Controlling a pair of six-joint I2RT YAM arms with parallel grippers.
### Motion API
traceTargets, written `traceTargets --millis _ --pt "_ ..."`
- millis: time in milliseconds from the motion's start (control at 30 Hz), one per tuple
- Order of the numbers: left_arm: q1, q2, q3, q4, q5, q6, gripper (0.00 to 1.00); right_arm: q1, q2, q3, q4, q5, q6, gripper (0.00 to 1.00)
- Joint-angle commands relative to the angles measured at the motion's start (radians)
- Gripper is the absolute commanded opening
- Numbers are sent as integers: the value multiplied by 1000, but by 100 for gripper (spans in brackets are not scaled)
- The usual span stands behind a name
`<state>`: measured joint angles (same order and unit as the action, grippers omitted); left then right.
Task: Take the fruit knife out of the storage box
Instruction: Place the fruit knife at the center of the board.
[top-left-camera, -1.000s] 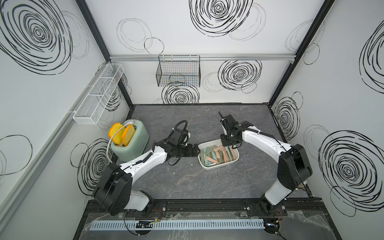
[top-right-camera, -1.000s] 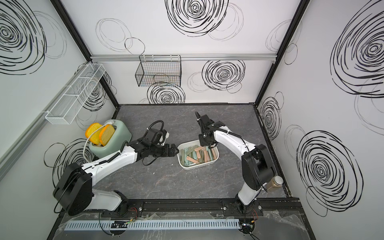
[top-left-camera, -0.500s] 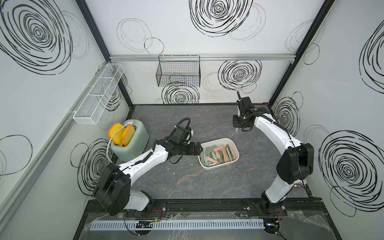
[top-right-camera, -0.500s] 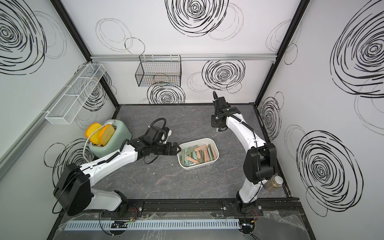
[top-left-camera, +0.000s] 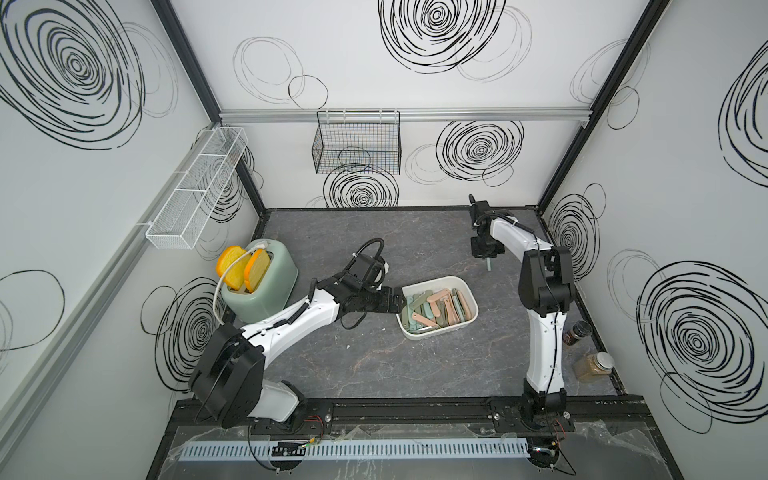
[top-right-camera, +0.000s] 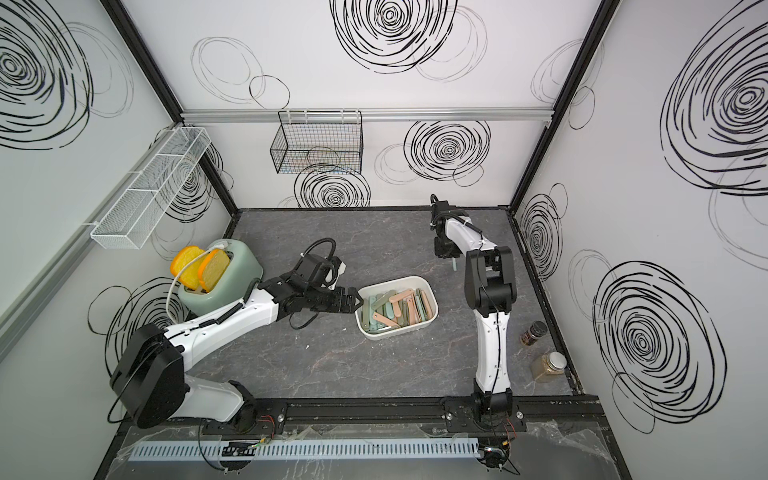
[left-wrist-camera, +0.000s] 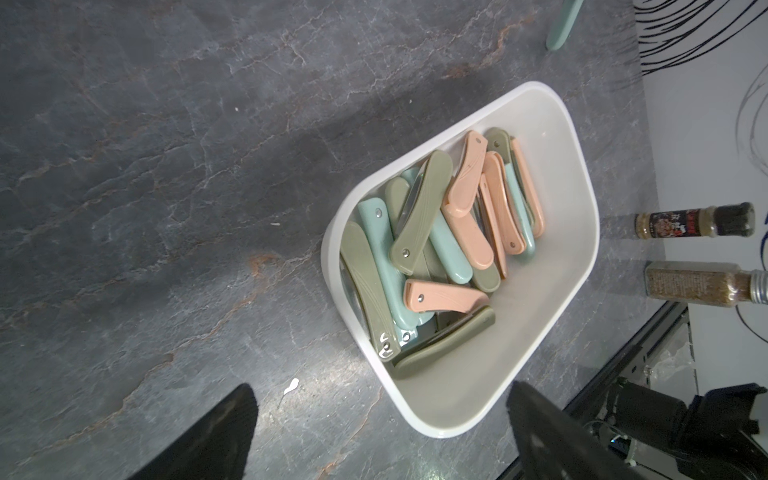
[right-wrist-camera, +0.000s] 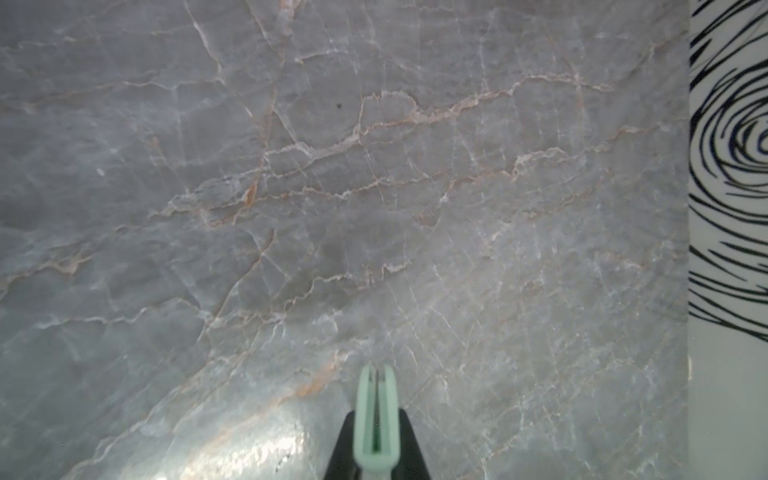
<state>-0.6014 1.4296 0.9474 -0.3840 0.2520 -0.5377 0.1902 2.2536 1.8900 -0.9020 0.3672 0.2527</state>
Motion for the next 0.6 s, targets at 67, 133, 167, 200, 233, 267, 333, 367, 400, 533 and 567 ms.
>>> traceTargets --millis 67,133,167,200,233,267,333,367,400,533,567 --pt "-3 30 43 -16 -18 26 98 -3 77 78 -76 -8 -16 4" --pt "-3 39 50 -18 -17 25 98 -5 101 89 -79 -17 -21 5" --pt "-3 43 54 -20 -17 25 98 -6 113 92 -78 -20 -23 5" --pt "-3 47 57 -19 -17 25 98 -8 123 95 -77 -24 -24 6" --pt "-3 49 60 -21 -17 25 98 -11 130 95 -75 -28 -24 6" --pt "-3 52 64 -22 -17 26 98 -14 137 97 -74 -34 -25 6" --pt "-3 57 68 -24 -18 28 98 -17 148 98 -66 -45 -25 8" --pt "-3 58 69 -25 -19 28 98 -17 152 97 -62 -51 -25 9" --pt "-3 60 70 -23 -19 28 98 -17 156 97 -56 -59 -25 10" --pt "-5 63 65 -24 -19 27 98 -18 171 101 -39 -92 -21 13" --pt "-6 61 62 -24 -20 27 98 -19 172 103 -36 -99 -19 13"
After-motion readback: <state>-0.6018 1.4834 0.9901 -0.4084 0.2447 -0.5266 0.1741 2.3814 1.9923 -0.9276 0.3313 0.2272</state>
